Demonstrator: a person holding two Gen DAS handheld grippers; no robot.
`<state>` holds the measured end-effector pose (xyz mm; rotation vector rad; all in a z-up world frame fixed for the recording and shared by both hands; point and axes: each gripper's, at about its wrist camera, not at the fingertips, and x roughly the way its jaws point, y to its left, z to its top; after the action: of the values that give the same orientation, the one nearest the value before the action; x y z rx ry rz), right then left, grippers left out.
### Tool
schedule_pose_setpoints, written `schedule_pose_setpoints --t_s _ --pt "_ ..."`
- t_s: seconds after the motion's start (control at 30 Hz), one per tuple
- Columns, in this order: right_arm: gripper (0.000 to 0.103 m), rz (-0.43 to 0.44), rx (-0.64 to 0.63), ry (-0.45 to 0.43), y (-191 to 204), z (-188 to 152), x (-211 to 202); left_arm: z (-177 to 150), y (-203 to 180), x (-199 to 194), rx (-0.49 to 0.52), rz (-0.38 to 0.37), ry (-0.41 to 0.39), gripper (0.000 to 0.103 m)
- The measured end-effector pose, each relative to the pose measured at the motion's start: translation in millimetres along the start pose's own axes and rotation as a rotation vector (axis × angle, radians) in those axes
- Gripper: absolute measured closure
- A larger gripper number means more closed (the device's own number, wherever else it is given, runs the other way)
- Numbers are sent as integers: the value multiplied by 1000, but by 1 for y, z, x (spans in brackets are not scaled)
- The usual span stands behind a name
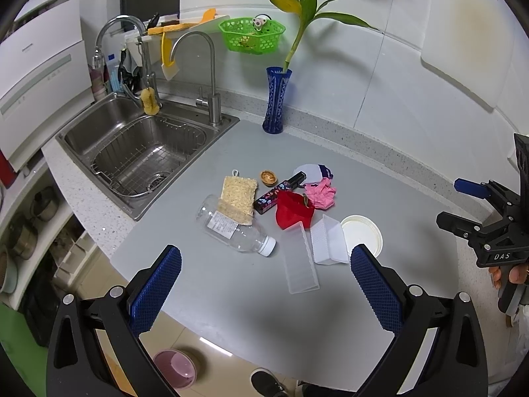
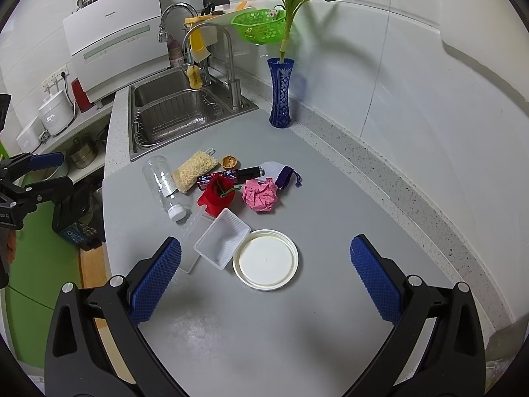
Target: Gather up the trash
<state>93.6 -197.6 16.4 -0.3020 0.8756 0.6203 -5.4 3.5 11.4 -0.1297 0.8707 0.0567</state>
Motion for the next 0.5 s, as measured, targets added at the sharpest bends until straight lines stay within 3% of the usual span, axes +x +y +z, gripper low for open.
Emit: schedule_pose_setpoints --t_s 0.5 --pt "3 -6 4 18 -3 -2 5 1 -2 2 6 7 4 5"
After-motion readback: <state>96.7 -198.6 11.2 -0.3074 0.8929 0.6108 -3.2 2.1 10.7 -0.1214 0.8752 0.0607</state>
